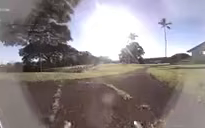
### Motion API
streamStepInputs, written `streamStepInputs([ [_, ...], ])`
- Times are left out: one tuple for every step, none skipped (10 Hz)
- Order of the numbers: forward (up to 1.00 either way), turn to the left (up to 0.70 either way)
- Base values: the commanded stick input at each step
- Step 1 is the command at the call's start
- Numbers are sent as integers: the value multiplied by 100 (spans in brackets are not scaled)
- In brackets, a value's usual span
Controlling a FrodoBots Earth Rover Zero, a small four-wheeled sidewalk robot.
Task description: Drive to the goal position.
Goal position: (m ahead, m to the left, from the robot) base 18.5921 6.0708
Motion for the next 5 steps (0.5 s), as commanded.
streamStepInputs([
  [70, 0],
  [70, 0],
  [70, 0],
  [70, 0],
  [70, 0],
])
